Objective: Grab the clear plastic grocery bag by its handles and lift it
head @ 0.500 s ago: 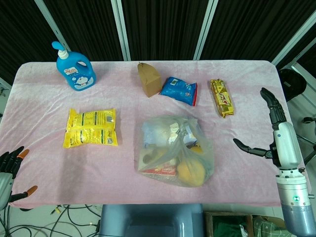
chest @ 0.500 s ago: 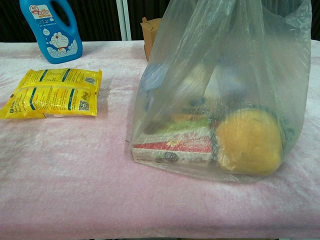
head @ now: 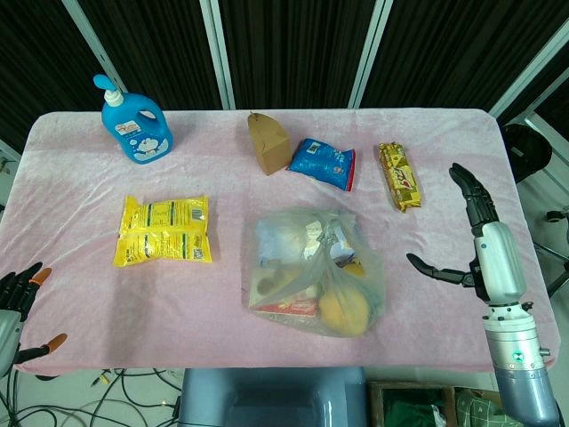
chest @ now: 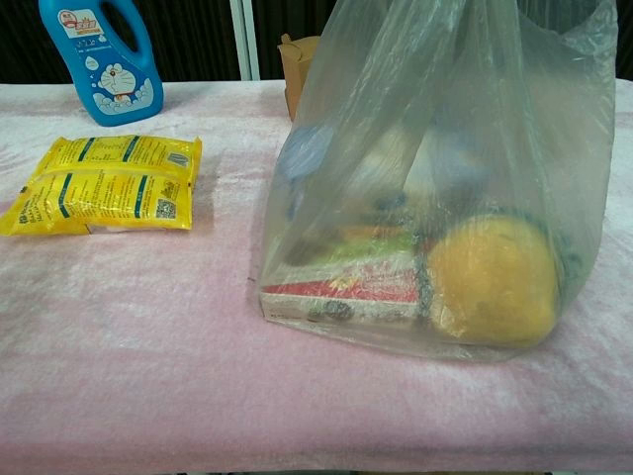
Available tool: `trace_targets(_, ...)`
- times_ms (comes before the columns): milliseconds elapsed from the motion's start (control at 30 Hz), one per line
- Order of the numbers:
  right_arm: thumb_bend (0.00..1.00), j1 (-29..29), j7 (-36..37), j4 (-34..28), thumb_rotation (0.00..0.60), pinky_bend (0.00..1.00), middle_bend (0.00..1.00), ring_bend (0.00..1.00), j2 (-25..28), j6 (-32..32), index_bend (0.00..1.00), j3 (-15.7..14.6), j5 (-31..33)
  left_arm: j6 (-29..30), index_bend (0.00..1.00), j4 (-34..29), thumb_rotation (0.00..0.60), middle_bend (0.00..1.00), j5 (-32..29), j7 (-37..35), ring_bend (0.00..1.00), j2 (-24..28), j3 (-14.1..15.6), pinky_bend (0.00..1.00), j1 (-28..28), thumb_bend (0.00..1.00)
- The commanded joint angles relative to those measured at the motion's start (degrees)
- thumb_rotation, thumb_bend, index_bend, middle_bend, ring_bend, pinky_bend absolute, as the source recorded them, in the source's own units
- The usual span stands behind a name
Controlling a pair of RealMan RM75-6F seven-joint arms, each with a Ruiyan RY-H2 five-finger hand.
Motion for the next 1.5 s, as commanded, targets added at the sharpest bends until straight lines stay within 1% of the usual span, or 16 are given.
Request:
trace_targets(33, 0.08, -0.1, -0.4, -0.4, 0.6, 0.02, 0.0, 0.0, -0.2, 0.1, 0.0, -0.3, 0.1, -0.4, 0.02, -0.1, 0.6, 0.0, -0.1, 0.1, 0.04, 0.1, 0.0, 0.01, -0.1, 0.04)
trace_targets(233, 0.08, -0.5, -0.9, -1.9, 0.6, 0.02, 0.0, 0.0, -0.2, 0.4, 0.0, -1.0, 0.2, -0.6, 0.02, -0.1, 0.6, 0.0, 0.0, 0.4, 0.04, 0.0, -0.2, 0.01, -0.1, 0.04)
trace_targets(433, 0.08, -1.1, -1.5, -4.2, 0.6, 0.02, 0.0, 0.0, -0.3, -0.1, 0.0, -2.8, -1.1, -0.8, 0.02, -0.3, 0.6, 0.0, -0.3, 0.3, 0.03, 0.1, -0.3, 0.01, 0.0, 0.04)
trace_targets(567, 0.1, -0.8, -2.6, -5.6, 0.6, 0.02, 0.0, 0.0, -1.4, -1.4, 0.0, -4.3, -1.5, -1.1, 0.02, -0.6, 0.6, 0.0, -0.5, 0.4, 0.03, 0.3, -0.4, 0.01, -0.1, 0.04)
trace_targets(633, 0.11, -0.4, -2.9, -5.6, 0.6, 0.06, 0.0, 0.0, -2.7, -2.2, 0.0, -5.0, -1.7, -1.2, 0.01, -0.6, 0.6, 0.0, -0.5, 0.4, 0.04, 0.3, -0.4, 0.01, 0.0, 0.04)
trace_targets(700, 0.11, -1.0, -2.9, -5.6, 0.6, 0.12, 0.01, 0.02, -4.3, -2.7, 0.0, -7.6, -4.3, -1.1, 0.01, -0.7, 0.6, 0.0, -0.5, 0.1, 0.04, 0.3, -0.5, 0.01, 0.0, 0.04)
trace_targets(767, 0.11, -1.9, -3.6, -5.6, 0.6, 0.14, 0.02, 0.03, -5.7, -2.6, 0.0, -9.7, -6.5, -1.2, 0.01, -0.7, 0.6, 0.0, -0.5, -0.1, 0.04, 0.4, -0.5, 0.01, 0.0, 0.04)
trace_targets(867, 0.12, -2.3, -4.7, -5.6, 0.6, 0.15, 0.05, 0.06, -7.3, -2.6, 0.0, -11.1, -7.2, -1.3, 0.01, -0.7, 0.6, 0.0, -0.5, -0.3, 0.03, 0.5, -0.5, 0.01, 0.0, 0.04)
trace_targets(933, 0.12, -2.3, -5.6, -5.6, 0.6, 0.17, 0.07, 0.1, -8.5, -2.6, 0.0, -11.7, -7.2, -1.5, 0.01, -0.7, 0.6, 0.0, -0.6, -0.3, 0.03, 0.6, -0.5, 0.01, 0.0, 0.04)
trace_targets(1000, 0.13, -2.4, -6.4, -5.6, 0.6, 0.18, 0.08, 0.12, -9.3, -2.7, 0.0, -12.1, -7.1, -1.6, 0.01, -0.8, 0.6, 0.0, -0.6, -0.4, 0.03, 0.6, -0.5, 0.01, -0.1, 0.04)
trace_targets(1200, 0.14, -2.4, -8.7, -5.6, 0.6, 0.2, 0.09, 0.13, -12.5, -2.6, 0.01, -12.9, -7.1, -1.9, 0.01, -1.0, 0.6, 0.0, -0.7, -0.7, 0.03, 0.8, -0.6, 0.01, -0.1, 0.04)
trace_targets(1333, 0.15, -2.4, -9.6, -5.6, 0.6, 0.26, 0.11, 0.16, -13.7, -2.3, 0.04, -13.0, -6.9, -2.1, 0.01, -1.1, 0.6, 0.0, -0.7, -0.9, 0.04, 0.9, -0.6, 0.01, -0.2, 0.04)
trace_targets(1500, 0.17, -2.4, -8.8, -5.6, 0.6, 0.26, 0.14, 0.18, -14.7, -2.3, 0.06, -13.2, -7.5, -2.4, 0.01, -1.3, 0.6, 0.0, -0.8, -1.1, 0.04, 1.0, -0.6, 0.01, -0.2, 0.04)
